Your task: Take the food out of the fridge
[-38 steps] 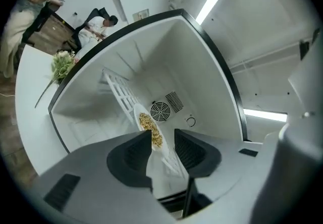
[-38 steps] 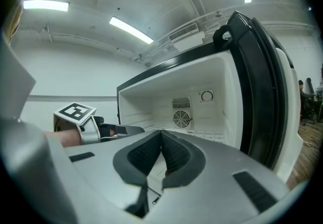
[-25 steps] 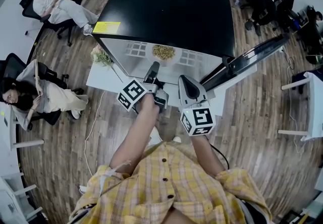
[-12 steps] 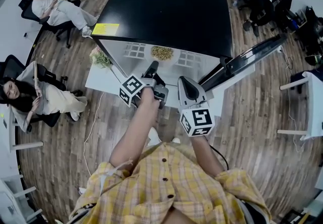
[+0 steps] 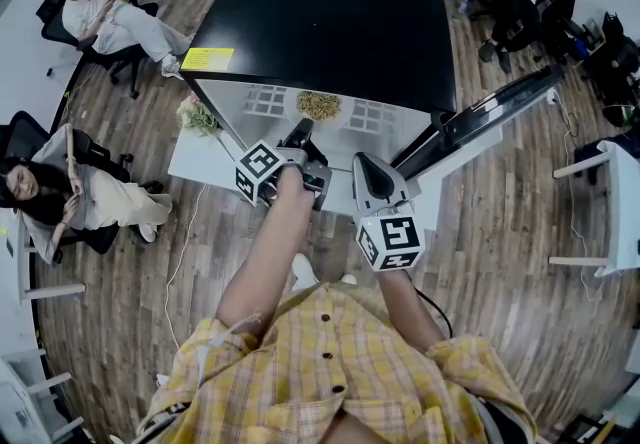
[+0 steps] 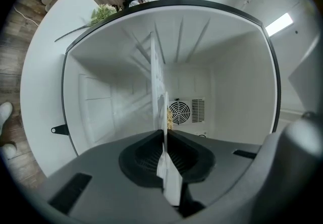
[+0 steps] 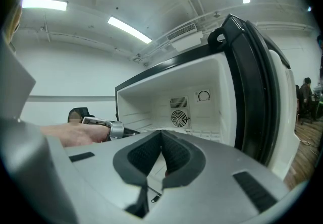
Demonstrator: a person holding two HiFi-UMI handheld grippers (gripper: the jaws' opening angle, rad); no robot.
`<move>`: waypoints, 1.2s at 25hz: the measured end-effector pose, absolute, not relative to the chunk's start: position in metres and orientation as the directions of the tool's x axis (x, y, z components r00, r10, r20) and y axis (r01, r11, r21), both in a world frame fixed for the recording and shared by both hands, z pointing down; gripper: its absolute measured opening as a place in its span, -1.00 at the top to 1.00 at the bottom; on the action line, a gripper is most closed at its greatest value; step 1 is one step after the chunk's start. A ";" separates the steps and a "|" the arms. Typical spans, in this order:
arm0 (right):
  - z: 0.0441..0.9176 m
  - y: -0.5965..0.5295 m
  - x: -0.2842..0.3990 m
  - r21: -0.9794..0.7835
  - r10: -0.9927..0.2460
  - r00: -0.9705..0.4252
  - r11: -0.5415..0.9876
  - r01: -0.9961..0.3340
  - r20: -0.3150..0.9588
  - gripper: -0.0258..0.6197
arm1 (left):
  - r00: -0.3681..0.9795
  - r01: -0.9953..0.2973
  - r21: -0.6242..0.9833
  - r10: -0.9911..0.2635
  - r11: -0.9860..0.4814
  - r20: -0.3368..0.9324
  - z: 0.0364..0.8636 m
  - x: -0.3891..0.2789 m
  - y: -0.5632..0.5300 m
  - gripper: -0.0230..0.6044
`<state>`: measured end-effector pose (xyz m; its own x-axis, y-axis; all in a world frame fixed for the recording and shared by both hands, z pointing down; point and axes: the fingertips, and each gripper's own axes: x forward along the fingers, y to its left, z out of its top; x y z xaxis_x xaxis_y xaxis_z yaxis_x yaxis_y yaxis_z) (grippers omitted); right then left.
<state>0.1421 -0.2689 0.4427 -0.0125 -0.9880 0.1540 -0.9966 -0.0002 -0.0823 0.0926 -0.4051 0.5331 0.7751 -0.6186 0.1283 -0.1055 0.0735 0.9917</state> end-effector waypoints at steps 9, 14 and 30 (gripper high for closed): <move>0.442 -0.263 0.142 -0.080 -0.989 -0.012 0.000 -0.997 0.150 0.90 | 0.755 -0.105 0.990 -0.640 0.098 0.143 0.531 0.083 -0.402 0.87; 0.441 -0.262 0.139 -0.081 -0.989 -0.020 0.008 -0.997 0.148 0.90 | 0.752 -0.070 0.991 -0.647 0.113 0.127 0.522 0.080 -0.395 0.87; 0.435 -0.250 0.130 -0.079 -0.990 -0.036 0.026 -0.997 0.138 0.90 | 0.736 -0.025 0.998 -0.675 0.057 0.057 0.480 0.060 -0.348 0.87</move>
